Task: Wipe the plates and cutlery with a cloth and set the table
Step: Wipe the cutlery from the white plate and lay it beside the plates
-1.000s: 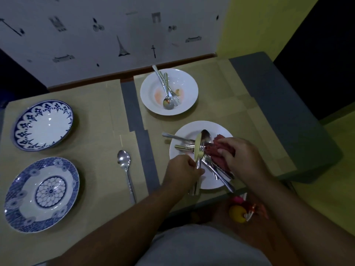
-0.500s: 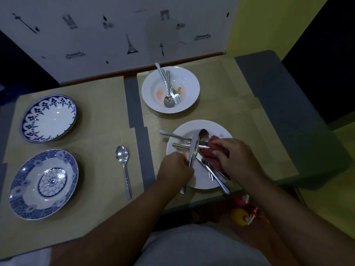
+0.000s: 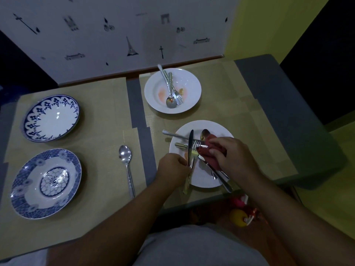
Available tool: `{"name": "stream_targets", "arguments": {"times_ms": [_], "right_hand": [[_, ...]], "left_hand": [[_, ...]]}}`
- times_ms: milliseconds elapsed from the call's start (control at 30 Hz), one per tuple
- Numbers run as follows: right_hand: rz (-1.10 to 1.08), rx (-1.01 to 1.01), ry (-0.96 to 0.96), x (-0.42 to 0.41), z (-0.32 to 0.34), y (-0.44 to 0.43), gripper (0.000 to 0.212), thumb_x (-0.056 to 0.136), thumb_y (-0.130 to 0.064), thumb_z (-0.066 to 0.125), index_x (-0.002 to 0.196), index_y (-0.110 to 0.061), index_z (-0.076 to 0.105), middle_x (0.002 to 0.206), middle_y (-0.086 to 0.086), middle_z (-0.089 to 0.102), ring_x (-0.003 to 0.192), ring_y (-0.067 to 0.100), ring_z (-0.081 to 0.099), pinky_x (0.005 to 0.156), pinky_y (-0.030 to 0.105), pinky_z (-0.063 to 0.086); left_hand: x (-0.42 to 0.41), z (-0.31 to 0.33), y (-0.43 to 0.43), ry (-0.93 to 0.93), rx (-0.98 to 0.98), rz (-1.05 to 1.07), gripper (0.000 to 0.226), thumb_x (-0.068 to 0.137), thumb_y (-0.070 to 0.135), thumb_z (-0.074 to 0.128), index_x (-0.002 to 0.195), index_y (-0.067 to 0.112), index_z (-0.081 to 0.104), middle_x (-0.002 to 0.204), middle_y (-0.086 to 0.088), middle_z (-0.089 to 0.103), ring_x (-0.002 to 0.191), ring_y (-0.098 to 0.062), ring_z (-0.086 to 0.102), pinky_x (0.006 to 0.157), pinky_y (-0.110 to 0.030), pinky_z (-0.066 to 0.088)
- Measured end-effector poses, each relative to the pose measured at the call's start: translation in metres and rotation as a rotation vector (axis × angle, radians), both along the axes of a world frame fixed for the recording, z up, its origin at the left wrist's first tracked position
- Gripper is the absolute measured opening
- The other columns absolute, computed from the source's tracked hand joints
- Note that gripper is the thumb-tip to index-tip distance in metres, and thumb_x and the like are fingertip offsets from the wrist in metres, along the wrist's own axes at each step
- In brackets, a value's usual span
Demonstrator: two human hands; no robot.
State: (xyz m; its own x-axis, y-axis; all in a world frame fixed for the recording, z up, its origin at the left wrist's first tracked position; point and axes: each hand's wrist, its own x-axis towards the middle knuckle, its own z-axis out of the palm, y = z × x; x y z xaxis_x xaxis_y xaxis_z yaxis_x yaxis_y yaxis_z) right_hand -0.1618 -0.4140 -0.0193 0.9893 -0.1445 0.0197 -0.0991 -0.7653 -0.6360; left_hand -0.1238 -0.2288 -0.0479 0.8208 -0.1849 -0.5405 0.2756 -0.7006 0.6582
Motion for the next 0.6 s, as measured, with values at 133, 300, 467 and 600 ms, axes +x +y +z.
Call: {"name": "stream_targets", "arguments": {"times_ms": [133,300,467,600], "right_hand": [[0.034,-0.015,-0.022,0.004,0.005,0.012,0.03,0.085,-0.023,0.071,0.115,-0.024,0.069,0.109,-0.008,0.069,0.099,0.009,0.06,0.09,0.03,0.05],[0.124,-0.009,-0.065,0.019,0.02,0.047,0.033,0.087,-0.026,0.071,0.119,-0.021,0.068,0.114,-0.005,0.069,0.104,0.011,0.058,0.093,0.023,0.043],[0.139,-0.017,-0.133,0.035,0.022,0.088,0.031,0.083,-0.027,0.073,0.114,-0.021,0.069,0.106,-0.005,0.07,0.097,0.012,0.059,0.087,0.024,0.045],[0.219,-0.052,-0.14,0.04,0.016,0.116,0.029,0.083,-0.025,0.074,0.111,-0.022,0.069,0.106,-0.005,0.069,0.097,0.015,0.057,0.085,0.029,0.046]], "left_hand": [[-0.005,0.012,0.016,0.041,-0.155,0.088,0.01,0.089,0.01,0.072,0.088,0.02,0.074,0.088,-0.001,0.074,0.083,-0.017,0.073,0.081,-0.041,0.062],[-0.014,0.024,0.05,0.152,-0.371,0.213,0.013,0.09,0.008,0.071,0.101,0.014,0.076,0.091,-0.006,0.077,0.082,-0.021,0.076,0.08,-0.044,0.063],[-0.018,0.034,0.083,0.211,-0.495,0.373,0.014,0.091,0.004,0.068,0.096,0.013,0.078,0.086,-0.006,0.079,0.078,-0.021,0.076,0.072,-0.036,0.064],[-0.018,0.031,0.104,0.186,-0.546,0.454,0.014,0.091,0.002,0.067,0.097,0.006,0.079,0.084,-0.012,0.078,0.071,-0.021,0.073,0.068,-0.032,0.061]]}}
